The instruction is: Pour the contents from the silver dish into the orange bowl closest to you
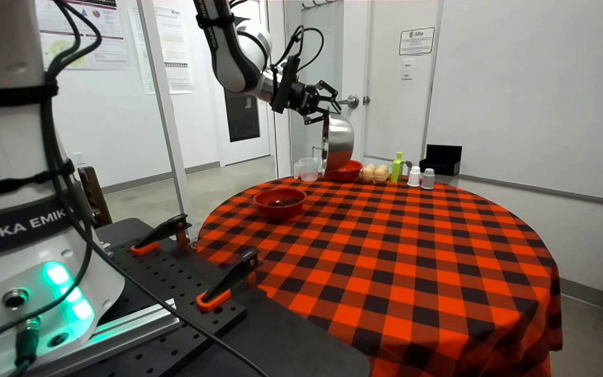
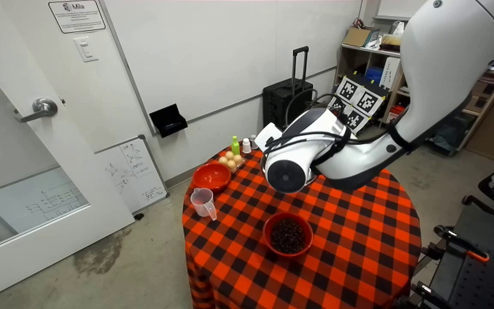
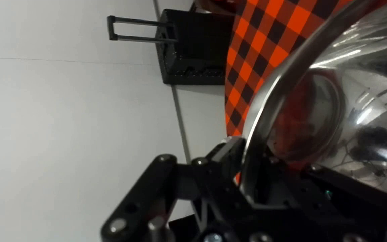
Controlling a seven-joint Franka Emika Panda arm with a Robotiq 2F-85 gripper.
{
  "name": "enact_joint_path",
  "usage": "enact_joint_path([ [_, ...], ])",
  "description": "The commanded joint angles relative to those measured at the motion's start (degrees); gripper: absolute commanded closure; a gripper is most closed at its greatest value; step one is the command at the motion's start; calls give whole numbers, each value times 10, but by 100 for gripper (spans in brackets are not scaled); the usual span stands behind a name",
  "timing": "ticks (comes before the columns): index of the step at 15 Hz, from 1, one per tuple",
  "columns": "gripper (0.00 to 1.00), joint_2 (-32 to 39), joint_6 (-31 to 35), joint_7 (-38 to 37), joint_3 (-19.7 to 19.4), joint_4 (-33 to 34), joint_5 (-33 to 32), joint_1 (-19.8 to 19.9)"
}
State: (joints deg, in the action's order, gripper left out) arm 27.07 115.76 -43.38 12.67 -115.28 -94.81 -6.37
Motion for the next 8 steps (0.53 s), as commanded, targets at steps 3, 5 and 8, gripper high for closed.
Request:
enact_joint_path([
  [3,98,-4,157,117,-35,29,152,76],
  [5,98,10,194,162,-53,42,228,97],
  [8,98,39,207,243,-40,71,355,141],
])
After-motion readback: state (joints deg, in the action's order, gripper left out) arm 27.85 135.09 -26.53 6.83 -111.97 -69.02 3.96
